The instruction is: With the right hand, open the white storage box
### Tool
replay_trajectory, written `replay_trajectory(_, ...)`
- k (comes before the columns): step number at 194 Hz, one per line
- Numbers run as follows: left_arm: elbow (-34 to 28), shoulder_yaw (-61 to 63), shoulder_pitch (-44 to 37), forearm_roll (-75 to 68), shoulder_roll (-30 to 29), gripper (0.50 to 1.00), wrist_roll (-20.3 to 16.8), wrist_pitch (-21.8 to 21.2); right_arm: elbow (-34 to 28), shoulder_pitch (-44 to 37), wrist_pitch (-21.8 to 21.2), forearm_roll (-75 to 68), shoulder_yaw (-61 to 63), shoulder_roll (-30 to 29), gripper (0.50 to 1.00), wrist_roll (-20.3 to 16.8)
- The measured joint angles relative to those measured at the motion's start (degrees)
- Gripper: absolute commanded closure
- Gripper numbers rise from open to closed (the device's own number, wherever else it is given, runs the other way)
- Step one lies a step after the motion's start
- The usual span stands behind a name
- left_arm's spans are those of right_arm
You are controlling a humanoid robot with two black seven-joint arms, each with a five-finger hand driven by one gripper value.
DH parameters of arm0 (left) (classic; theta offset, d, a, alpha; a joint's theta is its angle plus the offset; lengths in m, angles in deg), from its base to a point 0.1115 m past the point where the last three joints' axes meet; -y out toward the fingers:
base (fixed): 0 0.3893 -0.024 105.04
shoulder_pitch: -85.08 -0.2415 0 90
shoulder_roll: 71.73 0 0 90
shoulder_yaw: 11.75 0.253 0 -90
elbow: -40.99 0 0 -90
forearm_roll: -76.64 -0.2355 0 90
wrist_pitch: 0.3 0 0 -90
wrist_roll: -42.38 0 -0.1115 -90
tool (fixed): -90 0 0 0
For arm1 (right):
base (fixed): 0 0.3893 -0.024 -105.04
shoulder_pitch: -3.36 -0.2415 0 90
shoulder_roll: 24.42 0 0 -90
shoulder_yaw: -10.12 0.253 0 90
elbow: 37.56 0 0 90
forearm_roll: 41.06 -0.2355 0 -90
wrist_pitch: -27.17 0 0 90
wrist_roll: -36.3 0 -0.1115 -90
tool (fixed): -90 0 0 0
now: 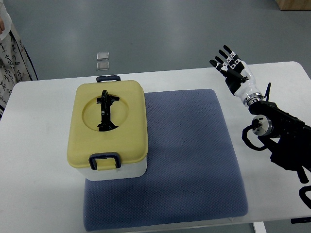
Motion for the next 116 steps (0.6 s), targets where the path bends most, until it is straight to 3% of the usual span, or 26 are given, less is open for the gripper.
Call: replay_trajectory(116, 0.0, 0.1, 0.2, 0.1, 0.0, 0.5, 0.0, 0.0, 0.0, 0.1, 0.0, 0.0, -0.1, 0.0, 0.568, 0.0)
